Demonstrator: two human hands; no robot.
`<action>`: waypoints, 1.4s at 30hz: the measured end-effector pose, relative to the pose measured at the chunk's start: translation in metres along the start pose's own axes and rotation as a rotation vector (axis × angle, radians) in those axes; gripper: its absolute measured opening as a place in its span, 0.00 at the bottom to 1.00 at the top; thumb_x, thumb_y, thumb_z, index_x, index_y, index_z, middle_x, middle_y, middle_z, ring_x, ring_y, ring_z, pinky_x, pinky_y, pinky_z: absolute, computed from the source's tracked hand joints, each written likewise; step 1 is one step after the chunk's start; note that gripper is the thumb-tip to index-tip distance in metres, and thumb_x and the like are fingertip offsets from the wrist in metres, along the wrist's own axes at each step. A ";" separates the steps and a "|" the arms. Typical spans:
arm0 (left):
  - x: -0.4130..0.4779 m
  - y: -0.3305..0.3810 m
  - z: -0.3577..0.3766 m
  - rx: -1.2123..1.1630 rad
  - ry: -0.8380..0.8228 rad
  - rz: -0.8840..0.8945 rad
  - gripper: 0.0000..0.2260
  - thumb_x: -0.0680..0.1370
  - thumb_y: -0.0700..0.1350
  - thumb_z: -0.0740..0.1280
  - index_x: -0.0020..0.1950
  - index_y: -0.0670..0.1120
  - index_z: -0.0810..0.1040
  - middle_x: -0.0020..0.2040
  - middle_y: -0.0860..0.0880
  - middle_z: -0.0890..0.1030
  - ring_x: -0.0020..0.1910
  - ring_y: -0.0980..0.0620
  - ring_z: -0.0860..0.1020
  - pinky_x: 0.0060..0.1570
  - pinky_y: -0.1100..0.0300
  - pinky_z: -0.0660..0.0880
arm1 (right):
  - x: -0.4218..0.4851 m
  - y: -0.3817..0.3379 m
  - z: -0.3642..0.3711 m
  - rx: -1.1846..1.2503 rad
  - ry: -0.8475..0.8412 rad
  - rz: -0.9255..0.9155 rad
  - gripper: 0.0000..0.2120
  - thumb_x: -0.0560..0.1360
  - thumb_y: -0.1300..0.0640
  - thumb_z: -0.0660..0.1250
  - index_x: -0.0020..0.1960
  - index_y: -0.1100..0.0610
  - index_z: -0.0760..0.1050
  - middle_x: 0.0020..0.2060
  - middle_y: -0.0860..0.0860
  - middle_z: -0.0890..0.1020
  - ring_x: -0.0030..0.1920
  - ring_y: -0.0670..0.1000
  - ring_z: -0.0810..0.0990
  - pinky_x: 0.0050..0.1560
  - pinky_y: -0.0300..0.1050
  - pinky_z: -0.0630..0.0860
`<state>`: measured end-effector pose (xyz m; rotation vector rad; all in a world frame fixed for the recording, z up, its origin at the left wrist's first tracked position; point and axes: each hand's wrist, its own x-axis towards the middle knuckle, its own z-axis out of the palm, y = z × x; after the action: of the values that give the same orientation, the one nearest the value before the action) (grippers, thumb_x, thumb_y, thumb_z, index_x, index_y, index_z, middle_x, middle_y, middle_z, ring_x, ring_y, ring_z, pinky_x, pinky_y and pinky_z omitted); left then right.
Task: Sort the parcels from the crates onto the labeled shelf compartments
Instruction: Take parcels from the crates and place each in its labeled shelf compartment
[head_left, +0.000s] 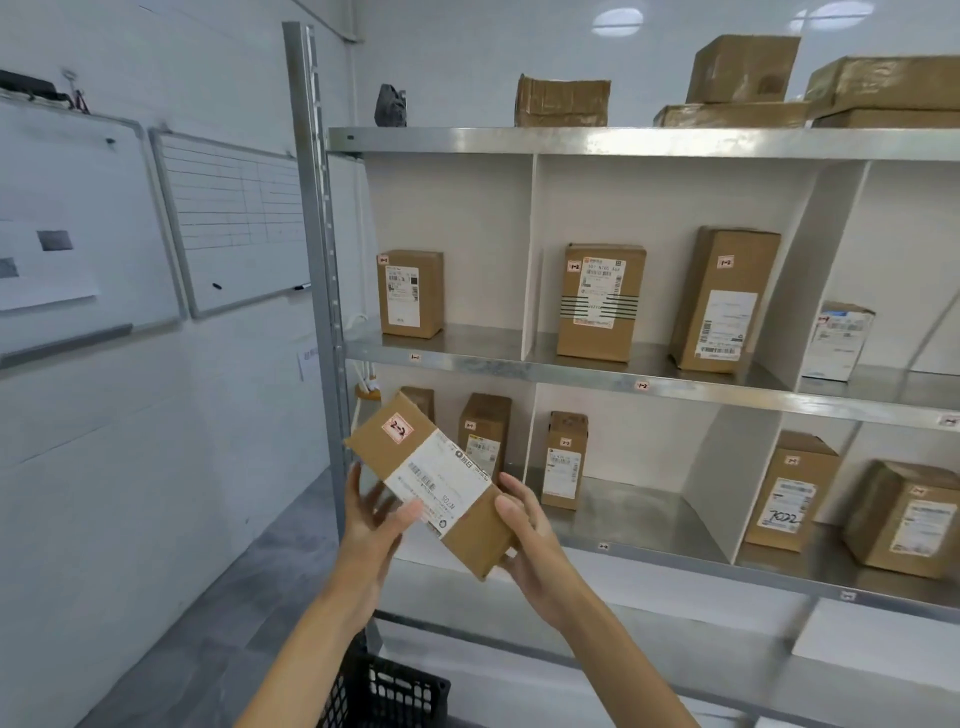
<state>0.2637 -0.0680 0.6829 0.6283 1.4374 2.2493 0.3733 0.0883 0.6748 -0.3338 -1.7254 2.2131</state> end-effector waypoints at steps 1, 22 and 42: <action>0.001 0.003 -0.002 0.034 0.020 0.023 0.42 0.66 0.42 0.73 0.73 0.62 0.56 0.64 0.49 0.75 0.67 0.47 0.71 0.63 0.51 0.71 | -0.002 -0.001 -0.007 -0.029 0.013 -0.011 0.34 0.67 0.42 0.70 0.69 0.42 0.62 0.66 0.50 0.72 0.62 0.49 0.76 0.52 0.44 0.78; -0.009 -0.036 0.083 0.471 -0.160 -0.048 0.28 0.67 0.42 0.77 0.61 0.49 0.66 0.58 0.51 0.77 0.59 0.52 0.75 0.59 0.61 0.70 | -0.067 -0.031 -0.121 -0.018 0.392 -0.164 0.42 0.64 0.46 0.76 0.71 0.47 0.58 0.63 0.51 0.74 0.58 0.51 0.78 0.56 0.52 0.78; 0.114 -0.153 0.243 0.379 -0.260 -0.288 0.12 0.80 0.58 0.55 0.55 0.58 0.75 0.53 0.55 0.82 0.57 0.53 0.78 0.52 0.60 0.76 | -0.017 -0.063 -0.319 -0.370 0.592 -0.101 0.40 0.64 0.37 0.70 0.73 0.45 0.64 0.67 0.48 0.67 0.66 0.51 0.70 0.67 0.55 0.72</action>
<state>0.3210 0.2333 0.6513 0.7417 1.7054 1.6253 0.5138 0.3813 0.6571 -0.8654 -1.7347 1.4974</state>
